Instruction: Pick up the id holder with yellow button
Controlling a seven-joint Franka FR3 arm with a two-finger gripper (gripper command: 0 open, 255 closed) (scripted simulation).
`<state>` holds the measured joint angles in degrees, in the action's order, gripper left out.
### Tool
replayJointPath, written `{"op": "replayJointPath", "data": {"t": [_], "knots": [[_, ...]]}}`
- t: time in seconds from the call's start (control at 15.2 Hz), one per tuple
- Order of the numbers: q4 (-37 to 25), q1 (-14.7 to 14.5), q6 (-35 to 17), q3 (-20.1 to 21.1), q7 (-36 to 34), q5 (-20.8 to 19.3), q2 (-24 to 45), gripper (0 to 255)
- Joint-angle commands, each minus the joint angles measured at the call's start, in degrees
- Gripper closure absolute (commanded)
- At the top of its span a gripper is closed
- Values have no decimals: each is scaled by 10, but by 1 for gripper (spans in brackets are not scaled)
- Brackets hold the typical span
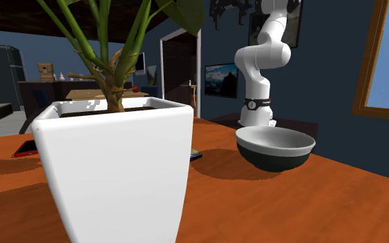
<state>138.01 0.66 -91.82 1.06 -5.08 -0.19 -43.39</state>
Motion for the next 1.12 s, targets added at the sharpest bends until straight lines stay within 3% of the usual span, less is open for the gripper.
{"op": "replayJointPath", "data": {"t": [0.0, 0.53, 1.06], "knots": [[0, 0, 0, 0, 0, 0, 0, 0], [87, -1, -187, 34, -32, -16, 81, 0], [115, 15, -378, 70, -86, -61, 228, 0]]}}
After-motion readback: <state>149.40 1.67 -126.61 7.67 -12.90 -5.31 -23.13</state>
